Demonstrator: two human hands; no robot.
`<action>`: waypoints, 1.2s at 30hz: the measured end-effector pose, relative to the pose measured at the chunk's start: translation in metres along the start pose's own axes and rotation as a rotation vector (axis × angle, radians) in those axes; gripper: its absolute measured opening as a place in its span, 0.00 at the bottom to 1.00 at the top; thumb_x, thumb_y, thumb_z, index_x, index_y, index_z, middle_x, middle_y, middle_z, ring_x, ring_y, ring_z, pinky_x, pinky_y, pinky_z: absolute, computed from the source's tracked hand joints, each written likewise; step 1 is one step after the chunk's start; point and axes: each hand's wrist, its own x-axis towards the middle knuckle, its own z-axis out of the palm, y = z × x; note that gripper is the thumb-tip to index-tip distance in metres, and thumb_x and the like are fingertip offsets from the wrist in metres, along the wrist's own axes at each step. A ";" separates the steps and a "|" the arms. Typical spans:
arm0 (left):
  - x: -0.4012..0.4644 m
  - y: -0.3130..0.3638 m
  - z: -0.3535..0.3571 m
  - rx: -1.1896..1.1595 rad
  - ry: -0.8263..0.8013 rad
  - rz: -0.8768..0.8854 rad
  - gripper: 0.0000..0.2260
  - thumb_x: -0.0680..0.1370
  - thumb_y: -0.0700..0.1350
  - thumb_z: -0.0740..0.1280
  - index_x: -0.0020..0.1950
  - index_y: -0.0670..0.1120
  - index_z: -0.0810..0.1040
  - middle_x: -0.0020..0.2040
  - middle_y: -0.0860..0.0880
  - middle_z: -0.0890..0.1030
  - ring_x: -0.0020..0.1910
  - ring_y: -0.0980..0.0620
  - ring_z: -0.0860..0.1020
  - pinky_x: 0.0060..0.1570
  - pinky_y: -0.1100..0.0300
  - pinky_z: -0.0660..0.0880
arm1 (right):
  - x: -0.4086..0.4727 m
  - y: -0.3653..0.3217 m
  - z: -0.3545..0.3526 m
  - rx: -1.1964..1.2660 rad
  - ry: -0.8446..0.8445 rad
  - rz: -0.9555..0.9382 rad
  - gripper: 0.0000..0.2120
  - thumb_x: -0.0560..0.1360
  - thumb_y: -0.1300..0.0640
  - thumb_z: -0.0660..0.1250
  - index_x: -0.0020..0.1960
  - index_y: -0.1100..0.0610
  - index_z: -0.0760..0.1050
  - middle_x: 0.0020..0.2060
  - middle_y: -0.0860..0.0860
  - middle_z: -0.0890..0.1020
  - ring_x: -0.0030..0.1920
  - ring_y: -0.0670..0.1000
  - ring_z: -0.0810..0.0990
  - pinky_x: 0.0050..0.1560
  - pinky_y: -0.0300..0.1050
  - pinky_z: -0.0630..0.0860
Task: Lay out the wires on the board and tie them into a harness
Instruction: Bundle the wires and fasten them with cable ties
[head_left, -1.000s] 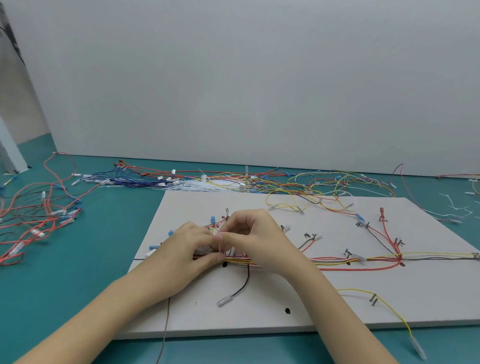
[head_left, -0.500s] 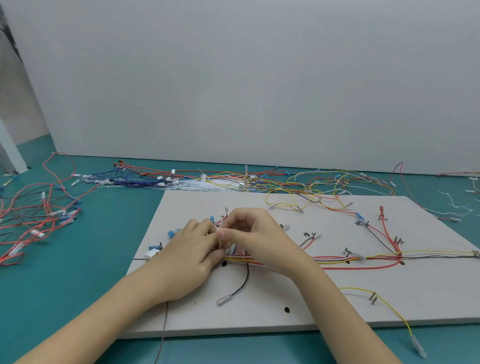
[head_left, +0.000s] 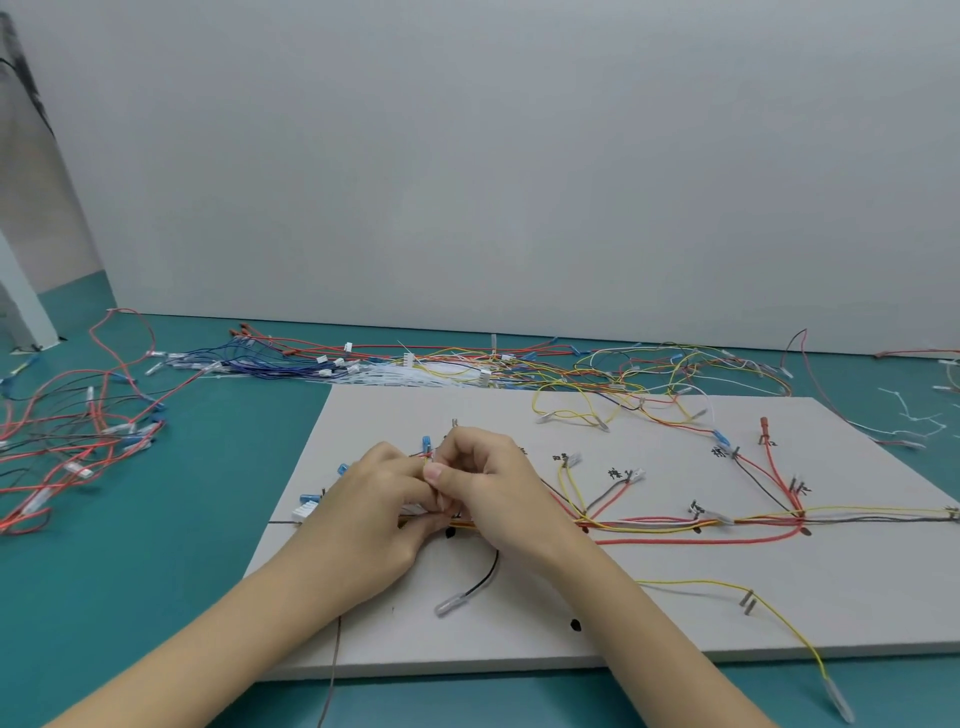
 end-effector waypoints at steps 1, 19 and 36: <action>-0.001 0.001 0.001 0.021 0.002 0.026 0.08 0.72 0.39 0.74 0.39 0.52 0.82 0.42 0.63 0.80 0.44 0.48 0.73 0.45 0.51 0.75 | 0.000 0.000 0.001 0.012 0.002 0.010 0.09 0.77 0.67 0.64 0.39 0.62 0.72 0.28 0.53 0.74 0.30 0.49 0.70 0.34 0.42 0.68; 0.006 -0.008 -0.034 -0.427 -0.110 -0.381 0.12 0.73 0.60 0.65 0.43 0.56 0.84 0.42 0.55 0.84 0.42 0.60 0.81 0.44 0.69 0.74 | 0.002 -0.019 -0.040 -0.115 0.101 0.046 0.15 0.81 0.46 0.58 0.46 0.56 0.74 0.30 0.48 0.78 0.30 0.49 0.76 0.33 0.44 0.71; -0.010 -0.017 -0.063 -0.127 -0.569 -0.254 0.13 0.66 0.45 0.73 0.43 0.64 0.82 0.44 0.63 0.74 0.52 0.60 0.71 0.51 0.69 0.69 | -0.031 -0.030 -0.074 -0.897 -0.187 0.312 0.05 0.65 0.56 0.75 0.37 0.53 0.80 0.28 0.44 0.79 0.30 0.42 0.76 0.32 0.39 0.74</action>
